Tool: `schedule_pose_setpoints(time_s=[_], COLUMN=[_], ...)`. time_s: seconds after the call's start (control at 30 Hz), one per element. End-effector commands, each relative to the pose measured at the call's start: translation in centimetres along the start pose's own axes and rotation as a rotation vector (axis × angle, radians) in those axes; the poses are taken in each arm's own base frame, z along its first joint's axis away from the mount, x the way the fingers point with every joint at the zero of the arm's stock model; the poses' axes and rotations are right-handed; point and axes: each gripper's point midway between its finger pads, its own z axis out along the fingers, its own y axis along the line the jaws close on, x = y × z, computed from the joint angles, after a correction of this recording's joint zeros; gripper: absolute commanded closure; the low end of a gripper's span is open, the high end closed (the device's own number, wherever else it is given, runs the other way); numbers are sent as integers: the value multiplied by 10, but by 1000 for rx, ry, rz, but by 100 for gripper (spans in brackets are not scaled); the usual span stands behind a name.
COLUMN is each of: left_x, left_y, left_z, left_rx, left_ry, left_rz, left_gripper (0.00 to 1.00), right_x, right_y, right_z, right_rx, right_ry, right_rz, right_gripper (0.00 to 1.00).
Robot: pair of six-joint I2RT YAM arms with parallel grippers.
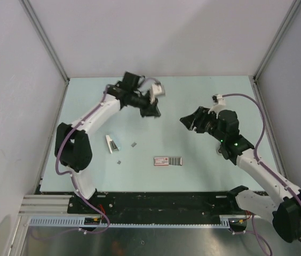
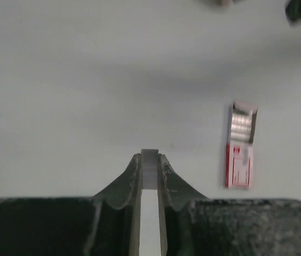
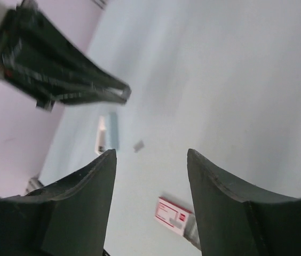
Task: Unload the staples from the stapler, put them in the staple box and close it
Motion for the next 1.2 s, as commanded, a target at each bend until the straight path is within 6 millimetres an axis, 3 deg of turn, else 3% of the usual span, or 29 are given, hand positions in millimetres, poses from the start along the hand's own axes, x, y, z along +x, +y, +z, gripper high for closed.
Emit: schedule_pose_setpoints(time_s=[0.0,0.2,0.6,0.83,1.17], left_x=[-98,-132,-168,-178,-174], left_y=[-19,-34,-61,-75,-85], left_z=[-66,-88,-113,-115,-105], left_rx=[155,281,409,440,460], left_ry=[-321,-423,-609,-643,-638], left_rz=[-236,-389,-548,-561,-582], left_gripper=[93,90,87,87,86], right_x=[-34,-49,-38,-42,-47], right_y=[55,96,125,134,145], right_z=[-24,-43,-36,-24,-21], right_rx=[-262,-451,-547,-583,-624], right_ry=[-92,-128,-131,-160,-197], right_rz=[-42,-30,-63,-27,-7], right_gripper=[38,36,37,41,44])
